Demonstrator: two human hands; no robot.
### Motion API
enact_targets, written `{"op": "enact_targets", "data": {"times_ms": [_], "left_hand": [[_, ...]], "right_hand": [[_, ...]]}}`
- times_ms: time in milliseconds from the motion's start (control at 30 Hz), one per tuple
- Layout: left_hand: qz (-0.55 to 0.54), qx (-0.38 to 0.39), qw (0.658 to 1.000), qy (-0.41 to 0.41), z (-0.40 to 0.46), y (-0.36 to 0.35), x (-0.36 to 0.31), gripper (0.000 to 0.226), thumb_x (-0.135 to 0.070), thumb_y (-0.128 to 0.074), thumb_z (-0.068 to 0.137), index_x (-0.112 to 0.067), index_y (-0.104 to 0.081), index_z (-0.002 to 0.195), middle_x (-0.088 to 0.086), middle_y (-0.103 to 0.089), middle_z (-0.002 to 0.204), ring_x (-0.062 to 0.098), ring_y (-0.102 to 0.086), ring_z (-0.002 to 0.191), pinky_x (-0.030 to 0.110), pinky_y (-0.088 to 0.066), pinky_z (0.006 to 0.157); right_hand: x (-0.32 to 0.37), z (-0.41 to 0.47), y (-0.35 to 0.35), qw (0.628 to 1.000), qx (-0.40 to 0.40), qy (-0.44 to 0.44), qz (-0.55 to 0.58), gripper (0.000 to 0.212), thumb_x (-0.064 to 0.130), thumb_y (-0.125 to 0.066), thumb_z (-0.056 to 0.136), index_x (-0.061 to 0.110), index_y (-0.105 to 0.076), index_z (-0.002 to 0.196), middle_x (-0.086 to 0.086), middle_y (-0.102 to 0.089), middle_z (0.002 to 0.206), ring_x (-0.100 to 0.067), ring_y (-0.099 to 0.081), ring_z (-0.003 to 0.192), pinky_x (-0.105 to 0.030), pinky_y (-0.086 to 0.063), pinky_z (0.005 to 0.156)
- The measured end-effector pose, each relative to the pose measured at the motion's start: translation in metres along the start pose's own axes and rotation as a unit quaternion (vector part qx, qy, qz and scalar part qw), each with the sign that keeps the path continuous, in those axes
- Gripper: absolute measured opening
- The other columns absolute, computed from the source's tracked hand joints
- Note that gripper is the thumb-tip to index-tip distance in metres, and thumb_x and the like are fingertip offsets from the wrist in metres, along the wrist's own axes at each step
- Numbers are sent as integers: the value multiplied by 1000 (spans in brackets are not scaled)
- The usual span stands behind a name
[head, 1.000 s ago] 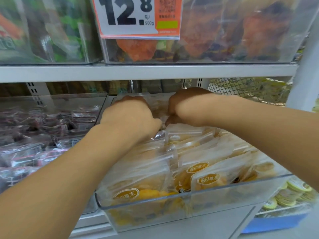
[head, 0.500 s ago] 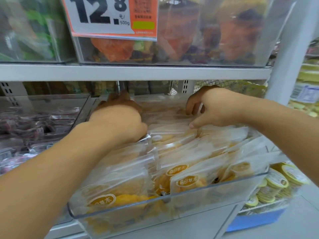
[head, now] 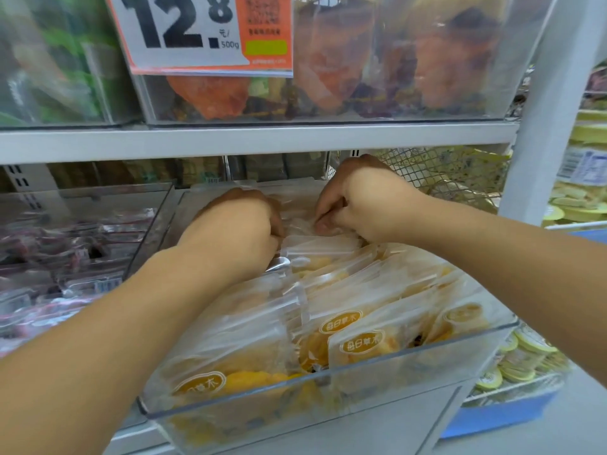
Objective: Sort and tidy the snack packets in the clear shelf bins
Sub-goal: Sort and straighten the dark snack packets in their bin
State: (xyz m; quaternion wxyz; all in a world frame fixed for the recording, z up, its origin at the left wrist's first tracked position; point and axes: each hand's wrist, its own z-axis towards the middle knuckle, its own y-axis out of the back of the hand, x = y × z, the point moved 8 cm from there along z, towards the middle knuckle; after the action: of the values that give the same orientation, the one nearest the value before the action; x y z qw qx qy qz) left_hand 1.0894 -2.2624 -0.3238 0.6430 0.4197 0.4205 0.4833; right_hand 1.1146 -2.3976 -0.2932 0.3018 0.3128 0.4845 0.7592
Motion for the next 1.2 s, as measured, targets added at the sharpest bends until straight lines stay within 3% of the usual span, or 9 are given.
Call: {"op": "enact_targets", "data": {"times_ms": [100, 267, 567, 700, 833, 967, 1033, 1133, 1200], "left_hand": [[-12, -42, 999, 16, -3, 9, 2, 15, -37, -74, 82, -26, -68, 74, -3, -70, 96, 24, -63, 87, 35, -56, 78], [-61, -20, 997, -36, -3, 10, -7, 24, -45, -77, 82, -40, -66, 103, -9, -63, 114, 20, -59, 105, 38, -52, 93], [-53, -8, 998, -22, -1, 8, -8, 6, -24, -72, 87, -27, -73, 82, -5, -71, 91, 21, -65, 85, 34, -56, 82], [-41, -35, 998, -18, -2, 11, -6, 2, -28, -74, 84, -28, -75, 82, -2, -69, 94, 24, -65, 86, 38, -57, 82], [-40, -32, 999, -13, -2, 8, -5, 16, -31, -75, 81, -29, -70, 66, -8, -66, 77, 20, -63, 75, 34, -57, 73], [-53, -34, 998, -18, -1, 6, -1, 17, -31, -77, 81, -26, -70, 65, -10, -66, 67, 12, -61, 68, 19, -44, 59], [-85, -42, 995, -13, -1, 7, 4, 19, -35, -79, 81, -25, -72, 66, -12, -63, 60, 2, -56, 62, 16, -37, 52], [-137, -33, 990, 10, 1, 6, 10, 25, -38, -82, 80, -25, -71, 63, -12, -62, 55, 1, -53, 55, 16, -36, 51], [-168, -14, 985, 27, 3, 3, 14, 25, -39, -82, 80, -27, -69, 62, -12, -63, 57, 1, -52, 52, 14, -35, 49]], "right_hand": [[-3, -2, -3, 998, 60, -14, -19, 13, 32, -81, 80, 25, -82, 90, 11, -73, 76, -8, -64, 72, -22, -53, 70], [-7, -10, 4, 981, 159, -37, -105, 21, 19, -74, 88, 24, -75, 109, 21, -58, 79, 1, -51, 68, 2, -34, 55], [9, 4, -6, 969, 201, -8, -145, 9, 19, -72, 88, 27, -69, 88, 17, -58, 75, -1, -52, 65, -8, -38, 54], [15, 7, -13, 939, 212, 5, -270, 22, 7, -66, 84, 19, -56, 69, 2, -56, 74, -21, -54, 69, -25, -45, 61], [9, 9, -26, 933, 239, -32, -267, 17, 11, -61, 92, 15, -57, 107, -1, -56, 89, -19, -55, 72, -27, -45, 60], [6, 4, -22, 962, 191, 11, -197, 12, 11, -62, 90, 18, -72, 89, 1, -67, 90, -24, -58, 83, -23, -45, 73], [3, -1, -15, 978, 131, 40, -154, 17, 12, -67, 88, 20, -80, 95, 8, -73, 93, -15, -62, 88, -22, -48, 78], [-4, -9, -3, 996, 44, 44, -58, 7, 20, -77, 85, 20, -82, 90, 23, -67, 68, 8, -61, 70, -5, -41, 66], [-12, -10, 1, 999, 11, 26, 19, 8, 23, -81, 81, 19, -82, 88, 20, -70, 68, 6, -63, 68, -2, -40, 62]]}}
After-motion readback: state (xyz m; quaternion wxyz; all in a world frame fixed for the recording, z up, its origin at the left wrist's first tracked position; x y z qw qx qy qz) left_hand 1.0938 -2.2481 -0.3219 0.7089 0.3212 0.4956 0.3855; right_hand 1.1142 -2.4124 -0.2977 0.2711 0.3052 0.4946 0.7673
